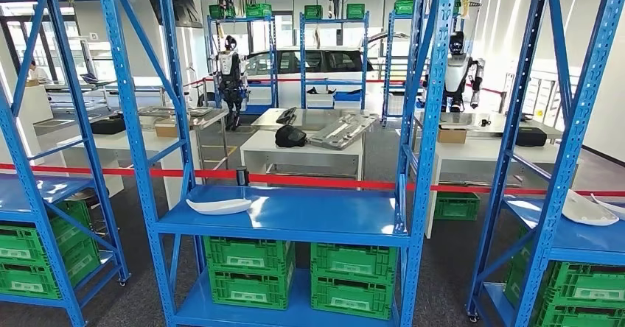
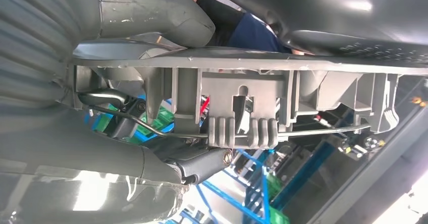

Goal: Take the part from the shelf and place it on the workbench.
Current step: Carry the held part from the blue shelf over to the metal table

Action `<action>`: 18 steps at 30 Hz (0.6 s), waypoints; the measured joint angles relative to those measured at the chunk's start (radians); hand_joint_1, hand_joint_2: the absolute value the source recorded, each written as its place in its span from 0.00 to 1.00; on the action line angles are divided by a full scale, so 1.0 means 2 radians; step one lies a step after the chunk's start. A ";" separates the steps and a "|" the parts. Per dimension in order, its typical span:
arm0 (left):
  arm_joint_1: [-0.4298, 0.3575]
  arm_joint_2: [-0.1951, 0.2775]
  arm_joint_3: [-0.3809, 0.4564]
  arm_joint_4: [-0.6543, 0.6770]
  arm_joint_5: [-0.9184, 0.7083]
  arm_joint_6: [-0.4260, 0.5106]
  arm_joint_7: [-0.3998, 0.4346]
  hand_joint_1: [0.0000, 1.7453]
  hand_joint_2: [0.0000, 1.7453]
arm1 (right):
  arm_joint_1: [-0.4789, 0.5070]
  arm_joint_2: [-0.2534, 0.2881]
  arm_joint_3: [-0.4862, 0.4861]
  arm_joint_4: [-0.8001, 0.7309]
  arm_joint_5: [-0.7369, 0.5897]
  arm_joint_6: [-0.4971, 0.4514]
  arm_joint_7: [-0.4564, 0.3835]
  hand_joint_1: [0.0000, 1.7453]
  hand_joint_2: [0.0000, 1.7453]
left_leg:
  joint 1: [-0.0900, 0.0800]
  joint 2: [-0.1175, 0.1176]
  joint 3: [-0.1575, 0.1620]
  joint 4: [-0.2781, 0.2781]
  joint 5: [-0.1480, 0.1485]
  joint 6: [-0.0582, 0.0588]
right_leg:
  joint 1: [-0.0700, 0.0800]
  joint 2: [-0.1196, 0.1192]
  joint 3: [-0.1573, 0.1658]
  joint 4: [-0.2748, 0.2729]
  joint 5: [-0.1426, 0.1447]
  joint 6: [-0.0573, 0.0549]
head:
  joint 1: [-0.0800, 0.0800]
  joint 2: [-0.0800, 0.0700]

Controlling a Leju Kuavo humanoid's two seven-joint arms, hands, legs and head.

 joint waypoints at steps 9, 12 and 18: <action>0.006 0.001 -0.004 -0.010 0.014 -0.001 0.025 0.00 0.00 | 0.001 0.003 0.001 0.003 0.014 -0.010 0.005 1.00 1.00 | 0.017 -0.002 0.041 0.085 -0.065 -0.019 | -0.005 -0.001 -0.063 0.009 0.052 0.003 | -0.006 0.000; 0.008 0.001 -0.005 -0.020 0.027 -0.001 0.036 0.00 0.00 | 0.002 0.003 0.001 0.003 0.023 -0.022 0.014 1.00 1.00 | 0.013 -0.003 0.103 -0.009 -0.083 -0.012 | -0.005 -0.002 -0.074 0.012 0.065 0.013 | -0.008 0.000; 0.017 0.000 -0.008 -0.035 0.043 -0.004 0.045 0.00 0.00 | 0.010 0.001 -0.001 0.002 0.034 -0.037 0.027 1.00 1.00 | 0.008 0.002 0.074 -0.023 -0.054 0.016 | -0.007 -0.001 -0.104 0.077 0.010 0.012 | -0.006 0.000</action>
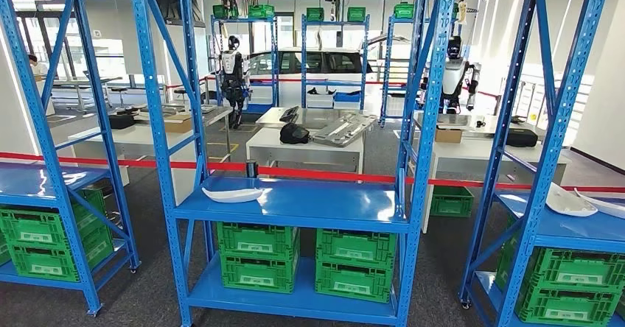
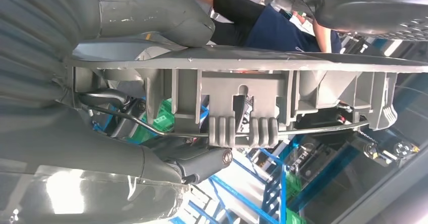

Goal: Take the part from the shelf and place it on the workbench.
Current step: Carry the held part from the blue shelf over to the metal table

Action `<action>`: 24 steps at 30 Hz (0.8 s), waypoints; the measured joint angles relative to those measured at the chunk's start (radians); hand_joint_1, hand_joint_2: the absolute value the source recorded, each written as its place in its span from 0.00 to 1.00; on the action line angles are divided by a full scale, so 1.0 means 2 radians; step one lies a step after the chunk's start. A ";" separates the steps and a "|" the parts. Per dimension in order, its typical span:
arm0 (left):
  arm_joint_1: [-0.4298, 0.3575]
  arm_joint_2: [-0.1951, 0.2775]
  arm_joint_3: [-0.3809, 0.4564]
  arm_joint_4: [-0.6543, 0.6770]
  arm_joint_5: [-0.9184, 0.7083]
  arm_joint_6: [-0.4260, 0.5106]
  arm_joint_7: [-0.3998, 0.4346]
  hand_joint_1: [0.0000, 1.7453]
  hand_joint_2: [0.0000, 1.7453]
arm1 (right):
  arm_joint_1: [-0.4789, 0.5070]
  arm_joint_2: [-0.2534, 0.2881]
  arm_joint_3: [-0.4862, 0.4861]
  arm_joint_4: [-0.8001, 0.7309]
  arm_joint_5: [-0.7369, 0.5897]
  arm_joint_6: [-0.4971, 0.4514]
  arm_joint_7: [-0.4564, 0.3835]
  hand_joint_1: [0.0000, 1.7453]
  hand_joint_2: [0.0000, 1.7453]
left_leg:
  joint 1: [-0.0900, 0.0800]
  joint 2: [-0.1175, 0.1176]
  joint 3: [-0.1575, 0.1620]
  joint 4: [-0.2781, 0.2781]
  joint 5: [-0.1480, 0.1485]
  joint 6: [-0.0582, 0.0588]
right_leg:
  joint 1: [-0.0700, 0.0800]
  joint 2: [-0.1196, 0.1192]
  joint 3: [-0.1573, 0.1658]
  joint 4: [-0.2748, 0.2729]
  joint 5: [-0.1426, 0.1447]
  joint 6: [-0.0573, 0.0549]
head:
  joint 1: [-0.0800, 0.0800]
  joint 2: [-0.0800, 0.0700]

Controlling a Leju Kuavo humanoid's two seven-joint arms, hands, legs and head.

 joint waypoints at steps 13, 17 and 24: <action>0.014 0.000 -0.026 -0.012 0.027 -0.004 0.000 0.00 0.00 | 0.004 -0.006 0.005 -0.003 -0.023 0.012 -0.006 1.00 1.00 | -0.005 0.000 -0.076 0.023 0.050 -0.018 | 0.005 0.000 0.113 -0.085 -0.011 -0.013 | 0.002 0.000; 0.015 0.001 -0.026 -0.012 0.025 -0.005 -0.003 0.00 0.00 | 0.003 -0.006 0.009 -0.003 -0.026 0.019 -0.007 1.00 1.00 | 0.002 -0.003 -0.100 0.137 -0.043 -0.029 | 0.004 -0.002 0.088 -0.083 0.012 -0.019 | 0.000 0.000; 0.013 0.001 -0.026 -0.016 0.019 -0.008 -0.013 0.00 0.00 | -0.004 -0.002 0.012 -0.003 -0.031 0.033 -0.011 1.00 1.00 | 0.004 -0.004 0.019 0.027 -0.023 -0.024 | 0.006 -0.002 0.038 -0.065 0.043 -0.006 | -0.003 0.000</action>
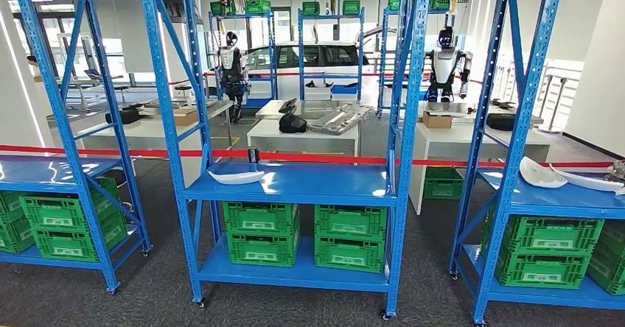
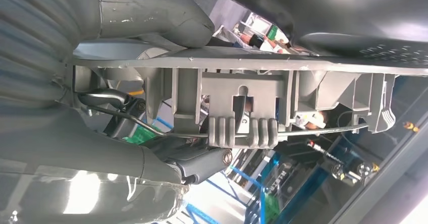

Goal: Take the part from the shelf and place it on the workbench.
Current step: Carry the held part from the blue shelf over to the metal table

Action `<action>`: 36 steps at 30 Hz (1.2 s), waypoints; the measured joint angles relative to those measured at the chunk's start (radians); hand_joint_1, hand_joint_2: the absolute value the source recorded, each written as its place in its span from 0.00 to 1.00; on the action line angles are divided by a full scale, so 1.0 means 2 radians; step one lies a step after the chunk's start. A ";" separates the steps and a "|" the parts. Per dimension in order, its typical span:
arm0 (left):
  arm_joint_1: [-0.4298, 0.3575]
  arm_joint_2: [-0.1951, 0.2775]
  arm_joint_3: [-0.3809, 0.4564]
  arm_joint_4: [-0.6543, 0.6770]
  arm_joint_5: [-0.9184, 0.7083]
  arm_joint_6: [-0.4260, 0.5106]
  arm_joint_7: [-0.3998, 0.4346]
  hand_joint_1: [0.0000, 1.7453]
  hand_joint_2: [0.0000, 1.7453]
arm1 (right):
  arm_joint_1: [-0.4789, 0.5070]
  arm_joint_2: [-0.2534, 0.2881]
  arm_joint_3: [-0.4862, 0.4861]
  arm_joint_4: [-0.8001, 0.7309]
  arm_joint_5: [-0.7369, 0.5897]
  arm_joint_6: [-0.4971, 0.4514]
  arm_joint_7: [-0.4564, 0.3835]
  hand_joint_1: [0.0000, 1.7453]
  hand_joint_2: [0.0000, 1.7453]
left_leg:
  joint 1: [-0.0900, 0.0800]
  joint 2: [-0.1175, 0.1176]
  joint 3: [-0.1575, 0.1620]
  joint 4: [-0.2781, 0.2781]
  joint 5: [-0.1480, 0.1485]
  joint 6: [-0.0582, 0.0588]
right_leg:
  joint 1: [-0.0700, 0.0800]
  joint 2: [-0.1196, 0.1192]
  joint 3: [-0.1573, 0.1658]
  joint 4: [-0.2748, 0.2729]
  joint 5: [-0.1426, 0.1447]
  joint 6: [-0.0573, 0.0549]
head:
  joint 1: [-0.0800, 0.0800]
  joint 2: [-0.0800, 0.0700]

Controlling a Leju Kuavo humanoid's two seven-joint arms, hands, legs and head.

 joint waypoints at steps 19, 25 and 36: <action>0.000 -0.001 0.012 -0.005 -0.005 -0.004 -0.002 0.00 0.00 | -0.014 0.010 0.002 0.004 0.008 0.014 -0.002 1.00 1.00 | -0.005 -0.021 -0.059 -0.004 0.041 0.002 | -0.004 0.011 0.044 -0.004 -0.037 -0.002 | 0.002 0.000; 0.000 0.000 0.016 -0.005 -0.004 -0.005 -0.003 0.00 0.00 | -0.016 0.014 0.002 0.005 0.009 0.015 -0.002 1.00 1.00 | 0.000 0.000 -0.117 0.137 -0.027 -0.009 | -0.003 -0.016 0.037 -0.004 -0.033 -0.010 | -0.001 0.000; 0.000 -0.001 0.018 -0.006 -0.001 -0.005 -0.004 0.00 0.00 | -0.021 0.016 0.004 0.006 0.010 0.018 -0.001 1.00 1.00 | -0.004 0.007 -0.036 -0.018 0.035 0.020 | 0.001 -0.022 0.017 0.035 -0.053 0.003 | -0.001 0.000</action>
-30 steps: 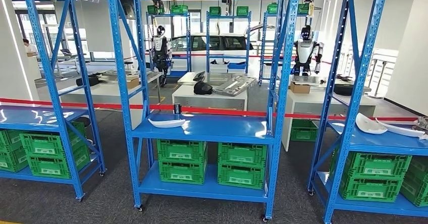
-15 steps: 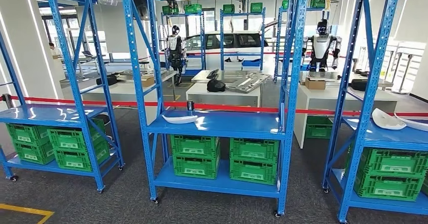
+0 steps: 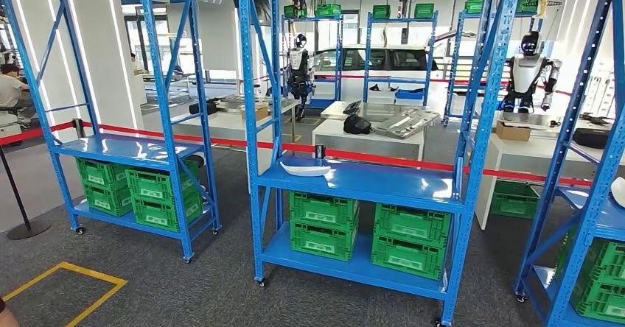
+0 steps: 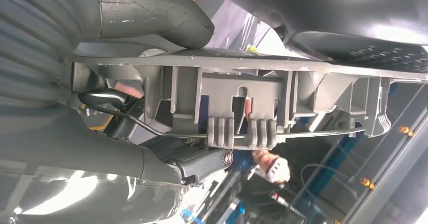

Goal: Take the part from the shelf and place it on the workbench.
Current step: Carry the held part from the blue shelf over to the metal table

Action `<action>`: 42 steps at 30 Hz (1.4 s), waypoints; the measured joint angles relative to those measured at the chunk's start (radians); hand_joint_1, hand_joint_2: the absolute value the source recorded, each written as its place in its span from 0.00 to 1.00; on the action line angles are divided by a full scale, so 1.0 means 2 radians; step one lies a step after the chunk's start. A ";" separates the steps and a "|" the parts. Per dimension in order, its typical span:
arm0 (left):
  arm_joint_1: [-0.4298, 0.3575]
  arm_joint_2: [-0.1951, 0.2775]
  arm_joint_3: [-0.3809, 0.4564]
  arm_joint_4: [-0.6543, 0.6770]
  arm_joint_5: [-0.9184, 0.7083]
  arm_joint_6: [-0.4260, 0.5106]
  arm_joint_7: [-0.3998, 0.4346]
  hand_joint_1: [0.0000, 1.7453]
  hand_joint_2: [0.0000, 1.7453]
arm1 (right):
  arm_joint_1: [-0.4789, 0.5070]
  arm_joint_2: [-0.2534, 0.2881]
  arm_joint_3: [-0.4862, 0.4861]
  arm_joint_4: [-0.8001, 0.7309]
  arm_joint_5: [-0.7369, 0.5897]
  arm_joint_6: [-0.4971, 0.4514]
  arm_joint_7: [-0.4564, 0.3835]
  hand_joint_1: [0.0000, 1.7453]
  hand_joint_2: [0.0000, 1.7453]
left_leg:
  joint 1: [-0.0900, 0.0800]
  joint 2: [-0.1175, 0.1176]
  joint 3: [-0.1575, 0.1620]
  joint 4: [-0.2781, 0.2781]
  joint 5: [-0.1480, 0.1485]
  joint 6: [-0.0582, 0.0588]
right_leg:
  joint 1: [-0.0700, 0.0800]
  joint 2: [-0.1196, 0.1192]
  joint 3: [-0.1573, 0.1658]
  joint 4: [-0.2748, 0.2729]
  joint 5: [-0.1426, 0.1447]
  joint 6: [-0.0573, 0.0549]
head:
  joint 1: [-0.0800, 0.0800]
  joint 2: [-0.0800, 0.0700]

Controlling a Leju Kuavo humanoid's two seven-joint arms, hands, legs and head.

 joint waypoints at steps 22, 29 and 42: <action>0.010 0.001 0.005 -0.004 0.038 -0.002 0.017 0.00 0.00 | -0.031 -0.006 0.026 0.000 -0.042 0.005 0.019 1.00 1.00 | 0.004 -0.006 -0.051 0.102 -0.034 -0.023 | -0.001 0.020 0.007 -0.027 0.023 -0.015 | -0.003 0.000; 0.016 0.001 -0.008 -0.012 0.061 0.008 0.033 0.00 0.00 | -0.034 -0.009 0.029 0.001 -0.039 0.005 0.015 1.00 1.00 | -0.003 -0.006 -0.002 0.005 -0.007 -0.004 | 0.002 0.013 0.001 -0.021 0.021 -0.005 | -0.003 0.000; 0.032 0.000 -0.049 -0.011 0.107 0.026 0.057 0.00 0.00 | -0.024 -0.015 0.027 0.007 -0.036 0.014 0.005 1.00 1.00 | 0.003 -0.064 -0.014 0.013 -0.002 -0.016 | -0.009 0.049 0.001 -0.021 0.023 0.003 | 0.001 0.000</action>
